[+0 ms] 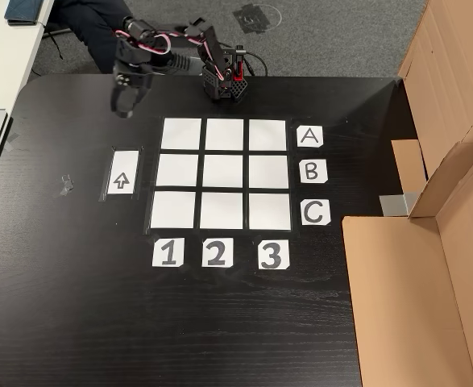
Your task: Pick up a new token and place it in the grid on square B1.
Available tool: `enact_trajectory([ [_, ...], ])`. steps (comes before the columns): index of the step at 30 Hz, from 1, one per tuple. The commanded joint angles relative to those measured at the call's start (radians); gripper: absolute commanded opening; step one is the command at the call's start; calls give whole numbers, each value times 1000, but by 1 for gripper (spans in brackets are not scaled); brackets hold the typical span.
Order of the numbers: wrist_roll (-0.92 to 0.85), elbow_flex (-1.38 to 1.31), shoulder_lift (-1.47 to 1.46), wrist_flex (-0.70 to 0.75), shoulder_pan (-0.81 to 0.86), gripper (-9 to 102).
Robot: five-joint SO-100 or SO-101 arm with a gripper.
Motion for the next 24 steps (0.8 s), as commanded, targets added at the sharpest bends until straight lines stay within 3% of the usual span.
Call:
enact_trajectory([
  [1, 8, 91, 129, 6, -63, 12],
  [11, 8, 364, 227, -6, -215, 12],
  [24, 3, 529, 41, -123, -229, 12],
])
